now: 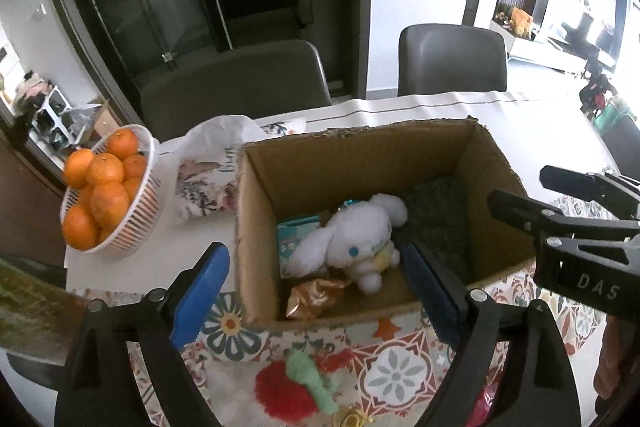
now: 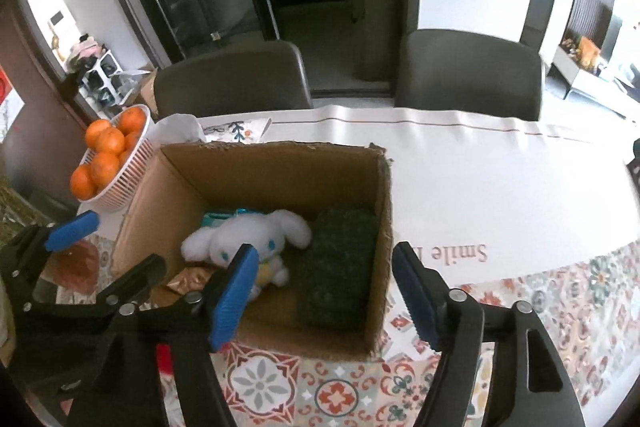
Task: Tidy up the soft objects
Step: 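Carry the biscuit packet and bunny over the box and release both inside, then withdraw both tools toward the pink packets on the runner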
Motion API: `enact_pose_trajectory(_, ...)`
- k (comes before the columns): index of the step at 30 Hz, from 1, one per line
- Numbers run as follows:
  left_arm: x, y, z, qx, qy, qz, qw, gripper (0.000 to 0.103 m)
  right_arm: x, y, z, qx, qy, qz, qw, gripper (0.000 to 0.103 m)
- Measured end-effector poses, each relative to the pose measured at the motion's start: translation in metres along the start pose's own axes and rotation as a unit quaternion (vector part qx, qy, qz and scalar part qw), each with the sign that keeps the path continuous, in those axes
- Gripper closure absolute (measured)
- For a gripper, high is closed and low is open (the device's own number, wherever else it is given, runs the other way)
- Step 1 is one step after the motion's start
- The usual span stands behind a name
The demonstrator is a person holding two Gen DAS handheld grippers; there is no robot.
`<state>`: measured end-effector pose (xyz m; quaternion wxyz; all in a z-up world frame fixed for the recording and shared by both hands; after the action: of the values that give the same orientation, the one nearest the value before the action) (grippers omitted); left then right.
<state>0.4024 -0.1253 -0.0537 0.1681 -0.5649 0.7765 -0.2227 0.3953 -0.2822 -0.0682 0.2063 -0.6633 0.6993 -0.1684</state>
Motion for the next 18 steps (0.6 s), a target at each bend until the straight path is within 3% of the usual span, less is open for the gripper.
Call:
enact_pose_trajectory(5, 0.0, 0.012, -0.024, 0.006, 0.008, -0.005, 0.9999, 0.01, -0.002, 0.009, -0.025, 0.014, 0.018, 0.0, 1.0, 0.029)
enact_pose_trajectory(18, -0.01, 0.04, -0.074, 0.023, -0.007, -0.015, 0.9996, 0.009, -0.022, 0.029, -0.079, 0.043, 0.016, 0.004, 0.999, 0.029)
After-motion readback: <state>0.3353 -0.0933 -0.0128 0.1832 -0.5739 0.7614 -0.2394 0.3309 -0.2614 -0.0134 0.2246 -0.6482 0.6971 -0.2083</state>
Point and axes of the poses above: each gripper's, at about its wrist camera, not at the fingertips, and z roughly the way its jaws point, x to its right, y to its underside, the point moved 1 cm from there along z, roughly the way its jaws point, and after that the axes turned 4 degrees about y, right-handed, at the moved point
